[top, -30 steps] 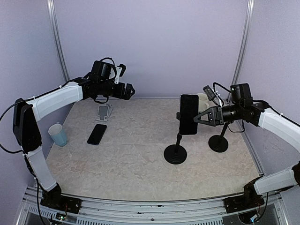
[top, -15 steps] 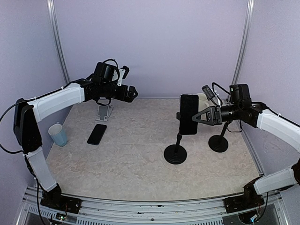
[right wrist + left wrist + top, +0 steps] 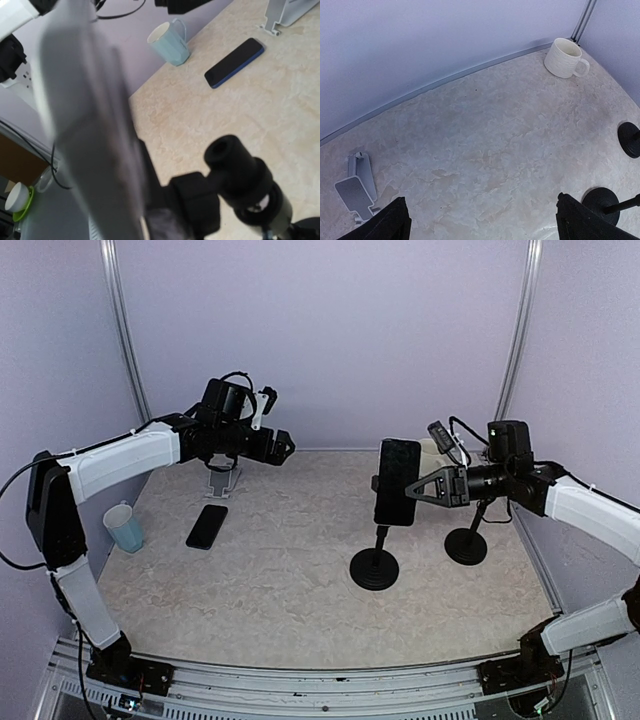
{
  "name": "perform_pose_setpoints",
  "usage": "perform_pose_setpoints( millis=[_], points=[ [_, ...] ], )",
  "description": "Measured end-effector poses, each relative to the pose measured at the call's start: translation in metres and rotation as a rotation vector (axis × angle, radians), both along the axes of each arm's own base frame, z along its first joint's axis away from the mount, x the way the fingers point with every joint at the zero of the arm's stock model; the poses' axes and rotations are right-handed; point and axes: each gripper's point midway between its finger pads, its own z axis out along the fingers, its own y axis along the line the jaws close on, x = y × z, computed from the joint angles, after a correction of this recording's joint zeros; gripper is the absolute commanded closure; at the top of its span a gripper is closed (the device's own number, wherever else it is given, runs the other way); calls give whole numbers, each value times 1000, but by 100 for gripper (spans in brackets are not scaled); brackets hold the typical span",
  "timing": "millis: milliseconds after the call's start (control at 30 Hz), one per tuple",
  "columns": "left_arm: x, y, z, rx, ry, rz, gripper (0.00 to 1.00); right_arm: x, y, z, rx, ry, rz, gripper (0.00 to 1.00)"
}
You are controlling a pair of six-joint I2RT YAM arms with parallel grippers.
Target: Remove the phone from the phone stand
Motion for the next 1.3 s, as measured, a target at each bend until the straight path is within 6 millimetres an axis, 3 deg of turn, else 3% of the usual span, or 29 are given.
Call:
perform_pose_setpoints(
  millis=[333,567,900,1067,1300],
  points=[
    [-9,6,-3,-10,8,8,1,4,10,2,24,-9,-33,93],
    [-14,17,9,-29,-26,50,1,6,20,4,32,-10,-67,100],
    [-23,46,39,-114,-107,153,1,16,34,6,41,-6,-157,100],
    [-44,63,54,-194,-173,169,1,23,47,5,41,-21,-203,100],
    [-59,64,72,-239,-190,135,1,37,69,6,29,-44,-281,100]
  ],
)
